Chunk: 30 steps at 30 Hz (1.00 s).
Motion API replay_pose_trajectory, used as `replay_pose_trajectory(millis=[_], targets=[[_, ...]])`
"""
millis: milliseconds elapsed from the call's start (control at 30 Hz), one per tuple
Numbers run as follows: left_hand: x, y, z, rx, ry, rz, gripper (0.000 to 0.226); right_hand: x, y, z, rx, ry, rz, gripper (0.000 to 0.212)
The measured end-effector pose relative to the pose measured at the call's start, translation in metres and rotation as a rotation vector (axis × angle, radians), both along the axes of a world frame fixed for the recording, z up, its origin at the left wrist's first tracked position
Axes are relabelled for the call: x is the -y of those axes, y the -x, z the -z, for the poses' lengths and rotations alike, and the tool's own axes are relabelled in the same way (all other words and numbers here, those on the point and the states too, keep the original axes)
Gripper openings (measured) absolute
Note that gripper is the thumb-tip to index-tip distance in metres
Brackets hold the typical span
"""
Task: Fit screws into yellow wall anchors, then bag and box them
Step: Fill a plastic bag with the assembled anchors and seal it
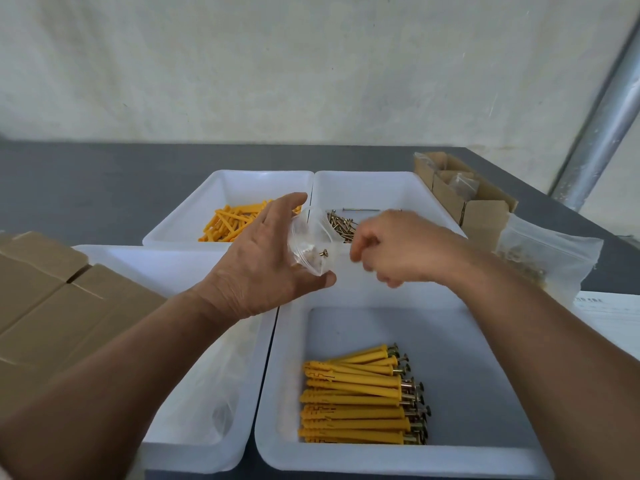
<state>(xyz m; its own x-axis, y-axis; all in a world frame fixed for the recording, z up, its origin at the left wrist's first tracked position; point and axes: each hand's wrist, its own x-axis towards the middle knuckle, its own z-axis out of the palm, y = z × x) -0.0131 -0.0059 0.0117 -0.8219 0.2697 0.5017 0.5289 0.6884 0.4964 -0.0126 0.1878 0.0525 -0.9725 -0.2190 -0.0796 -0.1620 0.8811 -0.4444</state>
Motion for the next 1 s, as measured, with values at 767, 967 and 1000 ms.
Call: replay_pose_trajectory(millis=[767,967,1000], targets=[[0.002,0.0,0.001,0.017,0.03,-0.001,0.104,0.009,0.01,0.053,0.671,-0.478,-0.194,0.045],[0.002,0.0,0.0,0.02,0.036,-0.004,0.103,0.009,0.01,0.05,0.631,-0.452,-0.236,0.037],[0.002,0.0,0.0,0.019,0.039,-0.006,0.103,0.009,0.01,0.05,0.621,-0.444,-0.243,0.036]])
